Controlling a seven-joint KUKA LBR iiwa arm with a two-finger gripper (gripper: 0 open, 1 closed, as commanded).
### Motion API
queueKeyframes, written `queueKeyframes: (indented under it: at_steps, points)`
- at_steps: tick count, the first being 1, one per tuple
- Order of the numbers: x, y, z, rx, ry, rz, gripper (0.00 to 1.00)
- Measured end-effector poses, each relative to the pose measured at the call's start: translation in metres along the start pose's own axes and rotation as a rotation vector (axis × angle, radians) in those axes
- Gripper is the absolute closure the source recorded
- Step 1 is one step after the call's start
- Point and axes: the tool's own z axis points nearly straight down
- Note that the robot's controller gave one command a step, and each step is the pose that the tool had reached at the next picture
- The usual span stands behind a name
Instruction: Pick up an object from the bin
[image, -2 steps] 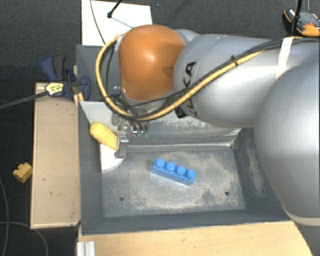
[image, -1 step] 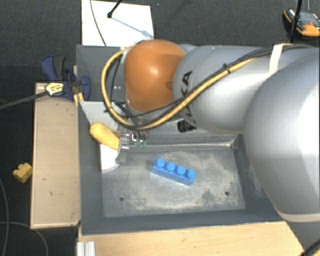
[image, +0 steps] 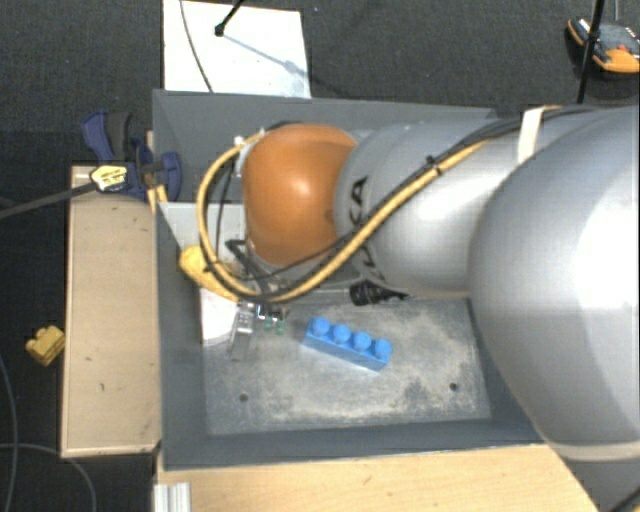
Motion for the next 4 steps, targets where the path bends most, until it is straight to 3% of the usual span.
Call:
queueKeyframes:
  at_steps: [1,2,3,4]
  points:
    - [-0.010,-0.035,0.004,-0.005,-0.002,-0.113,0.00]
    - [-0.040,-0.062,0.011,0.001,-0.005,-0.116,0.00]
    - [-0.023,-0.088,0.015,-0.004,-0.004,-0.186,0.00]
    - [0.007,-0.132,0.022,-0.002,-0.004,-0.149,0.00]
